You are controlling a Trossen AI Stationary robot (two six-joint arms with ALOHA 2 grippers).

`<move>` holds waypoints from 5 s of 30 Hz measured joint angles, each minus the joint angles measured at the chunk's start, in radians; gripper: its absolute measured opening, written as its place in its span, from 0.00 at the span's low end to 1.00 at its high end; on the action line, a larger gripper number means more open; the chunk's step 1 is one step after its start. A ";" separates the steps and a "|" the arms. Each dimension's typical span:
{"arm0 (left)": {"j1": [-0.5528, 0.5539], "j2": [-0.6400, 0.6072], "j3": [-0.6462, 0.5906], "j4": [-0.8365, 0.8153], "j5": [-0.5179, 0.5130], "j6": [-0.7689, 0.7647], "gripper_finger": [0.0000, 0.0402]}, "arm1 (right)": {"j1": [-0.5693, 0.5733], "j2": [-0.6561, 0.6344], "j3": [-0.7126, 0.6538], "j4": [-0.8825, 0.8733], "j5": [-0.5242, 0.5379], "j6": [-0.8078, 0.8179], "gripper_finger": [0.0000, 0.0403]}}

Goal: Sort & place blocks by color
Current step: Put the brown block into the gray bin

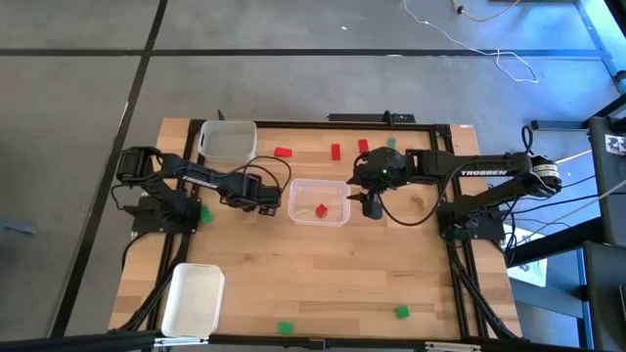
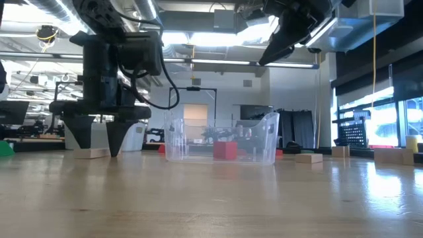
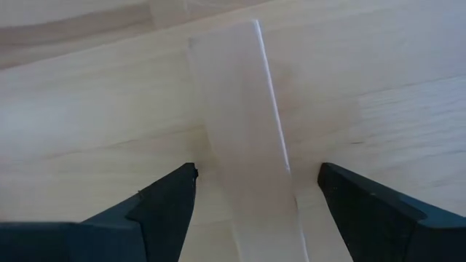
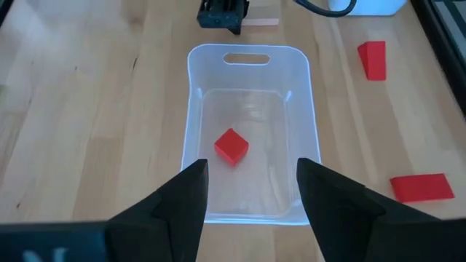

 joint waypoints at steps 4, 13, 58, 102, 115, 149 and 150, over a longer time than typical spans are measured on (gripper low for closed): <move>0.008 0.001 0.000 0.000 0.013 -0.002 0.63 | 0.000 0.000 0.000 0.000 0.001 0.000 0.52; 0.009 0.001 -0.001 0.000 0.043 0.004 0.29 | 0.000 0.000 0.000 0.002 0.003 0.000 0.52; 0.759 -0.159 0.250 -0.104 -0.048 0.884 0.29 | -0.002 0.000 0.000 0.153 0.187 0.004 0.52; 0.780 -0.223 0.250 -0.024 0.031 1.103 0.49 | -0.002 -0.001 0.001 0.201 0.186 0.076 0.52; 0.615 -0.469 0.251 -0.029 0.080 1.132 0.49 | -0.048 -0.001 0.092 -0.394 0.143 0.413 0.52; 0.443 -0.488 0.252 -0.029 0.276 1.198 0.49 | -0.047 0.081 -0.332 -0.008 0.020 -0.624 0.52; 0.444 -0.488 0.252 -0.029 0.276 1.189 0.49 | -0.048 0.088 -0.343 0.004 0.026 -0.627 0.52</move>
